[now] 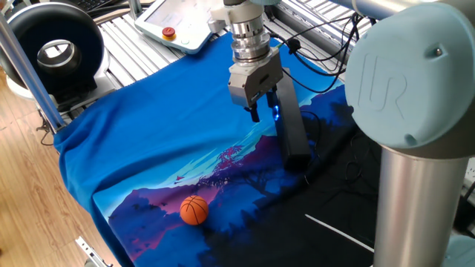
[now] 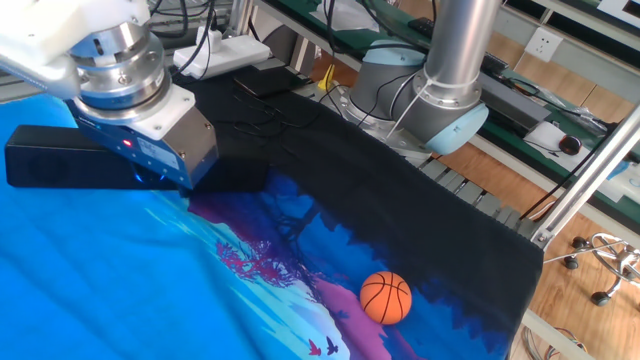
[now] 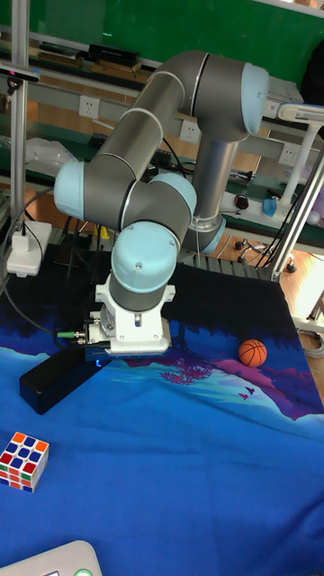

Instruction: Turn the knob to decrease the volume of the speaker

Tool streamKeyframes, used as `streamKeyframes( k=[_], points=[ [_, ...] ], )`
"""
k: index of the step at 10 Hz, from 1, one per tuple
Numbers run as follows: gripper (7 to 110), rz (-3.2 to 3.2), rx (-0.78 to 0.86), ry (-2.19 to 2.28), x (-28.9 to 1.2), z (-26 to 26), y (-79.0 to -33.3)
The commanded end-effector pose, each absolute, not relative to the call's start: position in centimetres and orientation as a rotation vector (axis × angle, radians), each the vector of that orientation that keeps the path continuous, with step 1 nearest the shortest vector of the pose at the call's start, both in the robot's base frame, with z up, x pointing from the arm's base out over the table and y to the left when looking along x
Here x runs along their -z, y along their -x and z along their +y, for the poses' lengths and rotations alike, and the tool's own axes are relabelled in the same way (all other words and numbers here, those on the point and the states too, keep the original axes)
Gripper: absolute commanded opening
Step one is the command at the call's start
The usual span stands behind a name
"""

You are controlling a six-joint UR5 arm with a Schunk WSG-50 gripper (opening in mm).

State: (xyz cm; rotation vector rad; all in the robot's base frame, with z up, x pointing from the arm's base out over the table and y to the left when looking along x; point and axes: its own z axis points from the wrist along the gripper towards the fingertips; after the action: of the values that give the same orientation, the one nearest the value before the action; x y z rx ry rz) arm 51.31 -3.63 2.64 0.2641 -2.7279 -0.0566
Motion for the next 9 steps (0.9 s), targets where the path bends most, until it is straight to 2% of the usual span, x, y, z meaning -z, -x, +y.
streamKeyframes(
  k=[1,9],
  points=[
    [66,-2.723,0.069,-0.245,-2.22,-3.33,-51.37],
    [66,-2.727,0.079,-0.248,-1.29,-3.36,-51.85]
  ],
)
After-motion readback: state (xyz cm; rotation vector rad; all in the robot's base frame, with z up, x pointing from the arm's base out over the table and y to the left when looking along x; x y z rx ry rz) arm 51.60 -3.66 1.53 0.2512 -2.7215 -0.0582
